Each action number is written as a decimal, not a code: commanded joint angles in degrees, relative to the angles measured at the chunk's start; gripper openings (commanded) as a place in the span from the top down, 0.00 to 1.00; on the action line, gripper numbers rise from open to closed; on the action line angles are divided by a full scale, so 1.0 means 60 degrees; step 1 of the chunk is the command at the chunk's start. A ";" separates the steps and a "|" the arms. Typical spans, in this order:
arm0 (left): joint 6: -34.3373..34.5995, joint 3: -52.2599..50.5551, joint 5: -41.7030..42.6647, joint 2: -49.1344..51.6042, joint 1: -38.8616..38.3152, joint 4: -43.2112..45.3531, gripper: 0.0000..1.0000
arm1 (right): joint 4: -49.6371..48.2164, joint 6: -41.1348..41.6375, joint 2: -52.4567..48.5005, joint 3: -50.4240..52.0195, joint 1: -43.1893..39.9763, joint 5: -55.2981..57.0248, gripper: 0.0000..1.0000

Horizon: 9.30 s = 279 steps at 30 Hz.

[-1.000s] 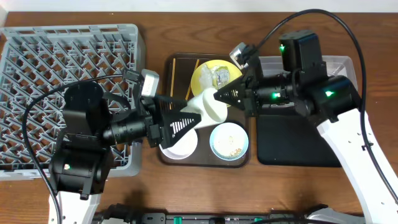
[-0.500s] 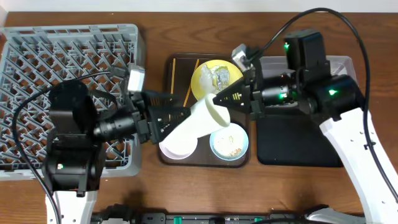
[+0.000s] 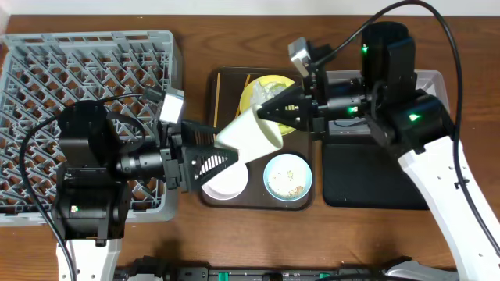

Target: Sort waste into correct bins and load items into the dishwasher

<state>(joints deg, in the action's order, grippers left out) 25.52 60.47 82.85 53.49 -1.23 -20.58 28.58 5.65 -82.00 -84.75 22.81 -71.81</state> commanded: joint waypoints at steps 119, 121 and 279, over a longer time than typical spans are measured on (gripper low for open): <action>-0.4994 0.4291 -0.8306 0.0466 0.2324 -0.9967 0.02 | 0.2488 0.1949 -0.3304 -0.0080 0.1960 1.2036 0.50; -0.4994 0.4291 -0.8306 0.0313 0.2324 -0.9992 0.01 | 0.1417 0.1661 -0.3978 -0.0080 0.1956 1.2029 0.48; -0.4998 0.4291 -0.8309 0.0193 0.2324 -0.9992 0.02 | 0.4102 0.1020 -0.2677 -0.0208 -0.1617 1.1650 0.99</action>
<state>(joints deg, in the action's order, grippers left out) -3.49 85.27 32.64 54.63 12.91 -80.55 52.18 11.68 -96.71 -86.48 12.71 -1.13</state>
